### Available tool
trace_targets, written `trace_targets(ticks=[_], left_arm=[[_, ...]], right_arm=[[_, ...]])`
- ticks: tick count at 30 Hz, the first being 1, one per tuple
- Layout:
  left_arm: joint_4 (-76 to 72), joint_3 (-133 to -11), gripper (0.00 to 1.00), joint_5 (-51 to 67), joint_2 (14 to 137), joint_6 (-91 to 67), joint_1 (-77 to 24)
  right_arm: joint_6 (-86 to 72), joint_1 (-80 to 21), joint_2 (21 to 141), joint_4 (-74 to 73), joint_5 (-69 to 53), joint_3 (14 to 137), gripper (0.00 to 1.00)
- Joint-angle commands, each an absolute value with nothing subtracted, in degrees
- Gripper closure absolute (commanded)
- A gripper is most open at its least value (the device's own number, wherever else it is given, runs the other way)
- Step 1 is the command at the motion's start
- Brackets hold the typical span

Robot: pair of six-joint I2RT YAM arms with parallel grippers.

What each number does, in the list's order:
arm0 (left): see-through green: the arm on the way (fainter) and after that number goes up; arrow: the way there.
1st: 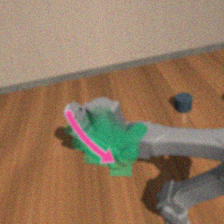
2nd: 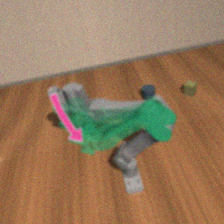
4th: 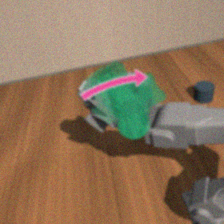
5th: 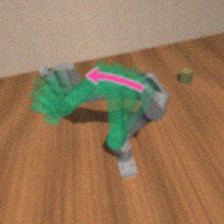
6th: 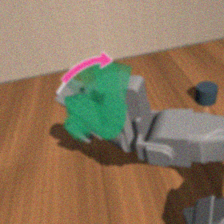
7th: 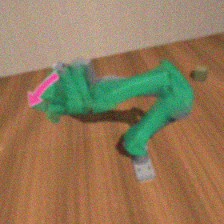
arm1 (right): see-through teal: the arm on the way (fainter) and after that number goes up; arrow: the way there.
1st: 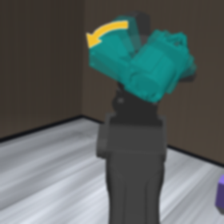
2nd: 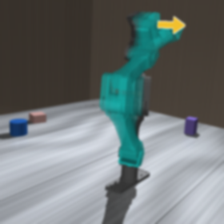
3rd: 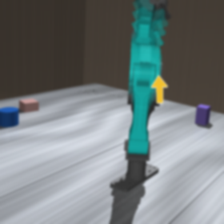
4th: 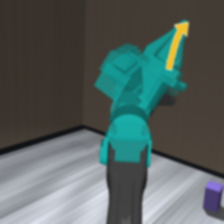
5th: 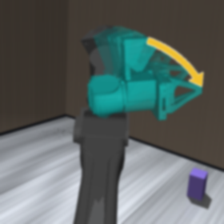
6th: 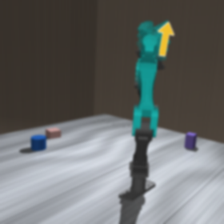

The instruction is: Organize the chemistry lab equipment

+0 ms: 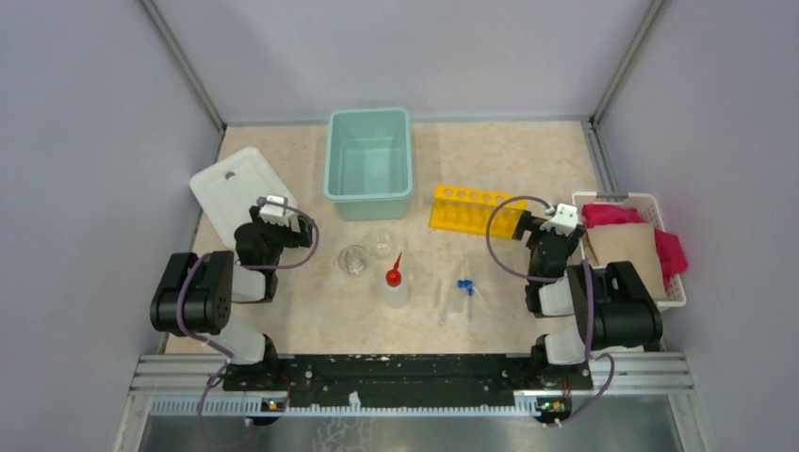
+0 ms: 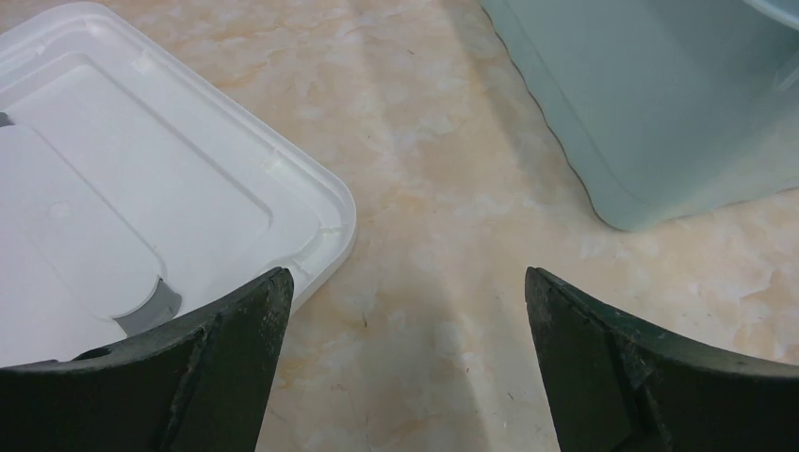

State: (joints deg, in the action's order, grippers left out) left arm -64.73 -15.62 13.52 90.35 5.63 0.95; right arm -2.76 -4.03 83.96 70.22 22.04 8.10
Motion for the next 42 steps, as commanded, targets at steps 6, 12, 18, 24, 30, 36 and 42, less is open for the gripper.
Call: trace_targets(ticks=[6,12,18,24,30,36,42], left_arm=[[-66.80,-15.91,0.01,13.65,89.90,5.88,0.61],[-66.72,-16.00,0.01,13.62,89.88,5.89,0.65],[-65.62,-16.90,0.01,10.79,87.89,3.91,0.84],[-38.58,-28.72,0.01,12.28,83.68,6.30,1.08],[-19.75,-36.73,0.01,16.35,80.55,7.83,2.49],[-7.43,-45.96,0.01,20.61,77.42,7.97,5.28],[8.85,-61.92,0.01,22.74,81.07,7.88,7.71]], right_arm=[[-3.33,-4.39,83.74,72.16,22.50,9.58,0.01],[-3.41,-4.39,83.75,72.11,22.47,9.62,0.01],[-3.72,-4.08,83.76,71.76,22.41,9.71,0.01],[-4.06,-3.93,82.81,72.48,23.27,8.98,0.01],[-1.97,-6.55,73.49,63.47,24.95,9.86,0.01],[-11.63,-6.59,58.21,27.38,27.77,21.05,0.01],[-15.71,-6.59,51.44,4.11,21.97,36.26,0.01]])
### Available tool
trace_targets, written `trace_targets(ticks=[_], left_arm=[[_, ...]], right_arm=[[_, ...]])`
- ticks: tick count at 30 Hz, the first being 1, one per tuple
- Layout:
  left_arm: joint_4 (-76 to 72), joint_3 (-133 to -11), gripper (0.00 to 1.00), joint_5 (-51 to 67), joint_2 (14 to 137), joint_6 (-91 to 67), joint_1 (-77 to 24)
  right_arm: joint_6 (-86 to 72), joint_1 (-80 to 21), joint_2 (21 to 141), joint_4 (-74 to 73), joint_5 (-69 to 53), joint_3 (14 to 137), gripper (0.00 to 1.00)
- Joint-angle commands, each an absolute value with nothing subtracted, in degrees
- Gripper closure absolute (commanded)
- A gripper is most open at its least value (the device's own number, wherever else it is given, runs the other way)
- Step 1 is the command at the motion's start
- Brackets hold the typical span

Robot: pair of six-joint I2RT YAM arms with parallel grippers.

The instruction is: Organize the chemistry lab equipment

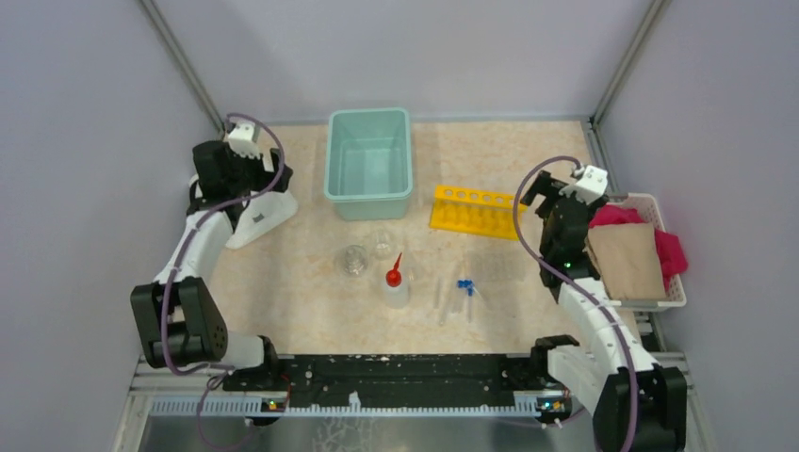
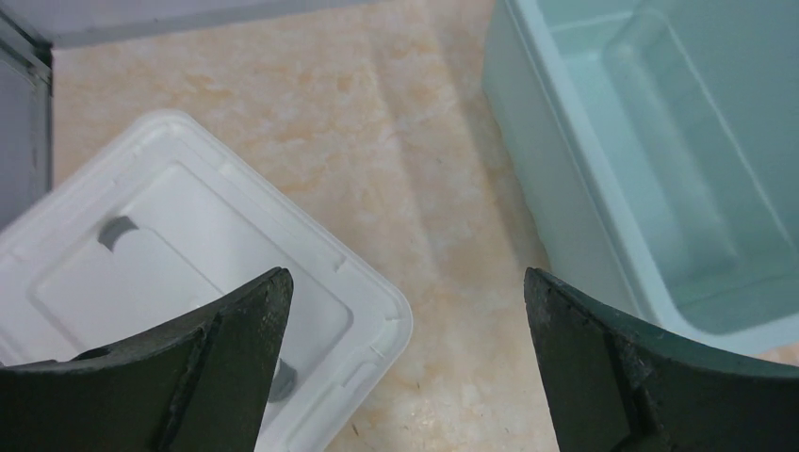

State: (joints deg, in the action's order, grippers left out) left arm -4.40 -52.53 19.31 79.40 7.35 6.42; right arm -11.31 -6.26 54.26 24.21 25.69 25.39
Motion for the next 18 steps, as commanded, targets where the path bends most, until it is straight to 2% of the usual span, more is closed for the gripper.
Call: trace_targets(ticks=[1,4,7,10,14,16,18], left_arm=[[12.19,-64.82,0.01,23.03,81.98,7.99,7.85],[21.13,-72.08,0.01,24.55,84.30,8.00,8.59],[24.94,-76.15,0.01,24.08,84.64,7.08,8.70],[28.43,-79.98,0.01,24.12,84.64,6.59,8.79],[33.40,-84.26,0.01,24.83,85.00,7.11,8.78],[34.33,-85.13,0.01,25.00,84.64,7.81,8.87],[34.41,-85.06,0.01,26.14,83.95,8.12,8.99]], right_arm=[[-16.16,-6.68,51.97,-0.76,19.69,40.22,0.01],[-16.87,-6.68,54.85,-11.94,11.66,51.65,0.01],[-20.67,-6.54,55.89,-17.06,5.22,56.82,0.01],[-27.82,-6.41,55.00,-14.90,-3.64,57.70,0.01],[-40.13,-6.11,49.31,-10.92,-9.14,52.43,0.01],[-40.21,-5.96,48.41,-5.60,-12.66,48.96,0.01],[-37.60,-7.11,53.40,-14.03,-11.36,54.19,0.01]])
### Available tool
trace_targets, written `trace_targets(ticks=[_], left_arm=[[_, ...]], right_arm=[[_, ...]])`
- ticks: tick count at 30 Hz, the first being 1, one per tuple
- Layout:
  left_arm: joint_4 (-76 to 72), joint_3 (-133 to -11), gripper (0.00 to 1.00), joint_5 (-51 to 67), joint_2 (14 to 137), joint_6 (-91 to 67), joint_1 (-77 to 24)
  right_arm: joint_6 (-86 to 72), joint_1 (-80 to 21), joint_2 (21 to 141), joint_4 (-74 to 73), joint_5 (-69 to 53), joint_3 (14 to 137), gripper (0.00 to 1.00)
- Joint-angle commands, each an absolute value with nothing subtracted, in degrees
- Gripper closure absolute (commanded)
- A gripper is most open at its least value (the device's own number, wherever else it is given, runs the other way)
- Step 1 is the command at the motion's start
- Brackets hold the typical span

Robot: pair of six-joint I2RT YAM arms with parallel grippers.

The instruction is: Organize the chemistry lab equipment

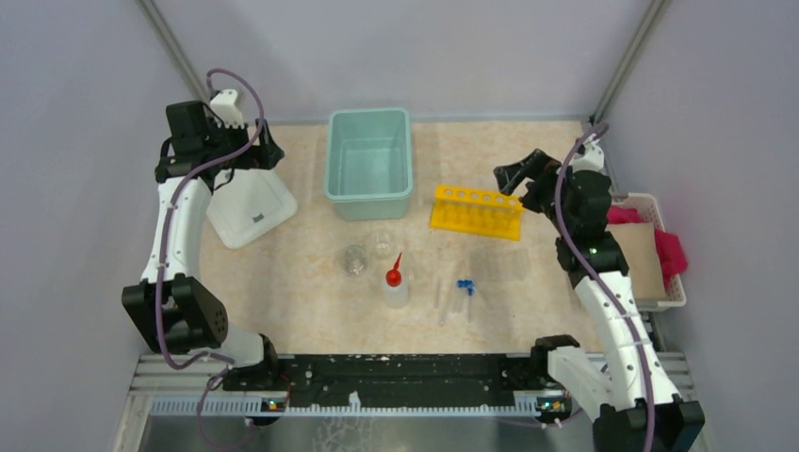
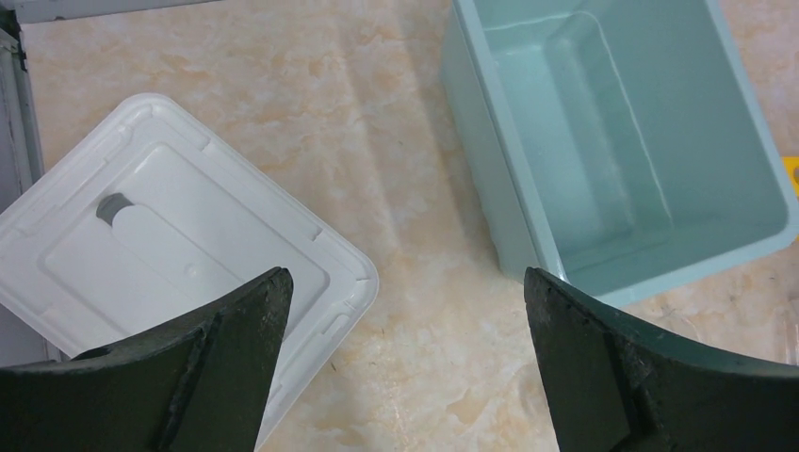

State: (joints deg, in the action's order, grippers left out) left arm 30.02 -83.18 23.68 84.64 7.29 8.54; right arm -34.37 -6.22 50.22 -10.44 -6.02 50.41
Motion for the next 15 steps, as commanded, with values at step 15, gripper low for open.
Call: trace_targets(ticks=[15], left_arm=[[41.79,-88.63,0.01,24.86,86.94,8.32,9.06]], right_arm=[[-43.36,-39.15,73.30,-39.56,19.54,65.19,0.08]])
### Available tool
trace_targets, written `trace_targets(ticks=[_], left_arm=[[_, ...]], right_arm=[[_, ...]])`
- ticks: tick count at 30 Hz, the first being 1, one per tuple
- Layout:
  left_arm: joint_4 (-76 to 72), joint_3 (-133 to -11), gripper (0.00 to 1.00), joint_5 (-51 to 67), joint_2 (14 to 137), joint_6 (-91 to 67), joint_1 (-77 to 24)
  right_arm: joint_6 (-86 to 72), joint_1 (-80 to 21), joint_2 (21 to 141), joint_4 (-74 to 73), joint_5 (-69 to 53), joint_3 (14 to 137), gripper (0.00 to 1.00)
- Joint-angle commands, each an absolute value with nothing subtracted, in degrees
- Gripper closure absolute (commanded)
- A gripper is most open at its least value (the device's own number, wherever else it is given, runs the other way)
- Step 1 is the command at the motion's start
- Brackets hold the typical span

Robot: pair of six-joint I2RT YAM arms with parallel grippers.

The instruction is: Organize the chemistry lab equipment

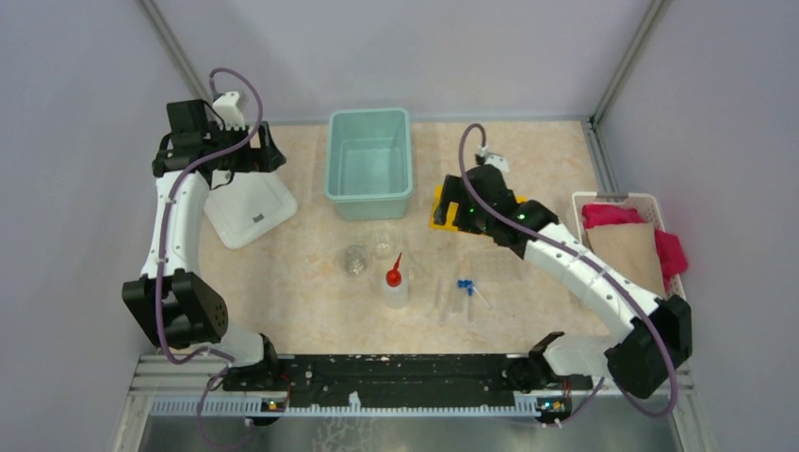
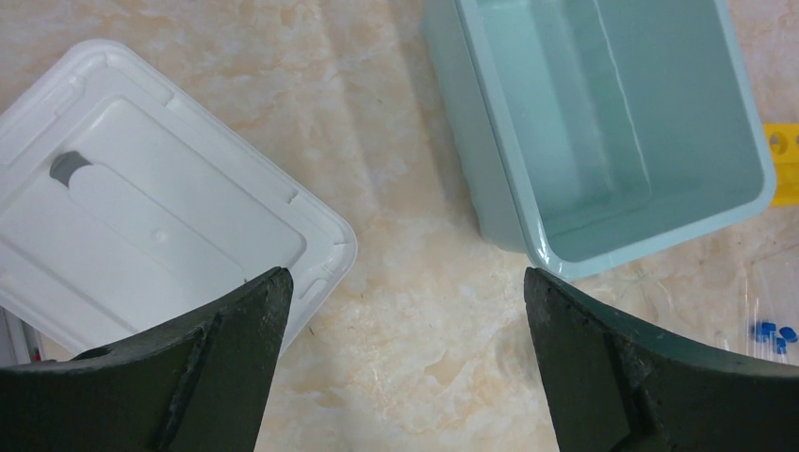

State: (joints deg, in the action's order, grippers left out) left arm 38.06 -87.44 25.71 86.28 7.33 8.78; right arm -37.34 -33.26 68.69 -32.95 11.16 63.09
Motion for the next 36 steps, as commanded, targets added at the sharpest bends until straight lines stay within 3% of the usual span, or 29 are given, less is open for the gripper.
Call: trace_targets(ticks=[1,4,10,21,36], left_arm=[[41.54,-87.96,0.01,24.95,86.60,8.16,9.14],[40.71,-86.41,0.01,24.74,85.35,7.57,9.13],[42.26,-86.90,0.01,26.23,84.99,8.19,9.07],[44.07,-85.28,0.01,30.44,83.24,9.98,8.69],[46.07,-86.98,0.01,29.48,83.22,9.49,4.06]], right_arm=[[-44.76,-39.99,74.59,-40.54,20.00,64.81,0.16],[-48.63,-41.64,77.47,-41.60,19.87,62.65,0.29],[-52.60,-43.38,78.16,-37.65,18.27,56.34,0.33],[-53.45,-43.50,84.34,-34.69,18.76,53.86,0.52],[-53.19,-43.45,91.69,-32.26,20.12,53.44,0.61]])
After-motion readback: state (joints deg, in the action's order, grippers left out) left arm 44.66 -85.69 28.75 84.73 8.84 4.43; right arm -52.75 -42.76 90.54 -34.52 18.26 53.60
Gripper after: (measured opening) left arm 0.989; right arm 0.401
